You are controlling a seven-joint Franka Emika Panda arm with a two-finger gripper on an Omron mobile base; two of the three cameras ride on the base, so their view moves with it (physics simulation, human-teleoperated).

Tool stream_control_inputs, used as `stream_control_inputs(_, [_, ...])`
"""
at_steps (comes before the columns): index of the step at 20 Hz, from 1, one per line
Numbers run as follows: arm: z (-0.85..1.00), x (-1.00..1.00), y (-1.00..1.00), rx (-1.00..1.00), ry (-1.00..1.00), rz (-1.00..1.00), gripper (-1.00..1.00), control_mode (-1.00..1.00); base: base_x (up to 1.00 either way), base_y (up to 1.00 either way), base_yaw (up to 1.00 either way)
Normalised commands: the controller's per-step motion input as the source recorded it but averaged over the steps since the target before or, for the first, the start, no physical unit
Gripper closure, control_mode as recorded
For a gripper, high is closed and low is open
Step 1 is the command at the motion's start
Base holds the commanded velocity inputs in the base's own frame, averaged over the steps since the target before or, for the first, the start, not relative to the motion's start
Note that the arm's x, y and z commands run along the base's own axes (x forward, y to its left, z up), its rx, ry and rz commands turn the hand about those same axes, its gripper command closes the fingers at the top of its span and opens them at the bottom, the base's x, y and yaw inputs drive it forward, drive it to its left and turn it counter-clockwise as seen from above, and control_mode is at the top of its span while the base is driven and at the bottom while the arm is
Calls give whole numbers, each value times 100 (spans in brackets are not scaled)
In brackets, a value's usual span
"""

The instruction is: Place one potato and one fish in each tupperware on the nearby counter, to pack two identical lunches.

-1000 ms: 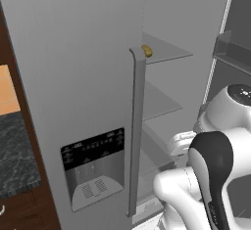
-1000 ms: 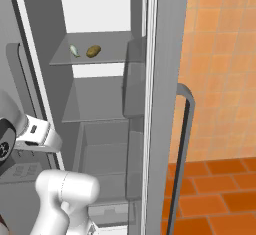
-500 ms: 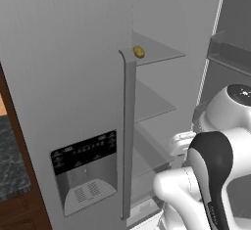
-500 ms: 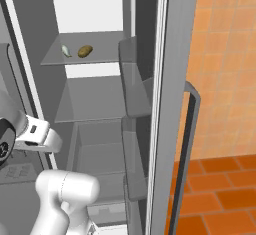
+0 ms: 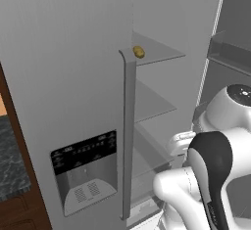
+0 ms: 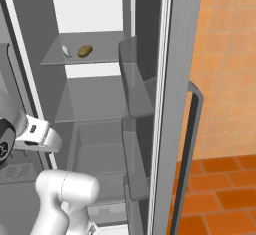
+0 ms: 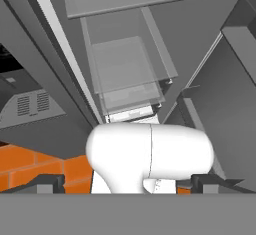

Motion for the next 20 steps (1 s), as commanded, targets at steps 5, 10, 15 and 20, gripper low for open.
stream_control_inputs(5, [10, 77, 0, -1, -24, 24, -100, -100, 0, 0, 0])
stream_control_inputs(10, [94, 99, 0, 3, -18, 37, -100, -100, 0, 0, 0])
stream_control_inputs(15, [100, 99, 0, -2, 3, 13, -100, -100, 0, 0, 0])
stream_control_inputs(20, [74, 100, 6, -6, 6, 0, -100, -100, 0, 0, 0])
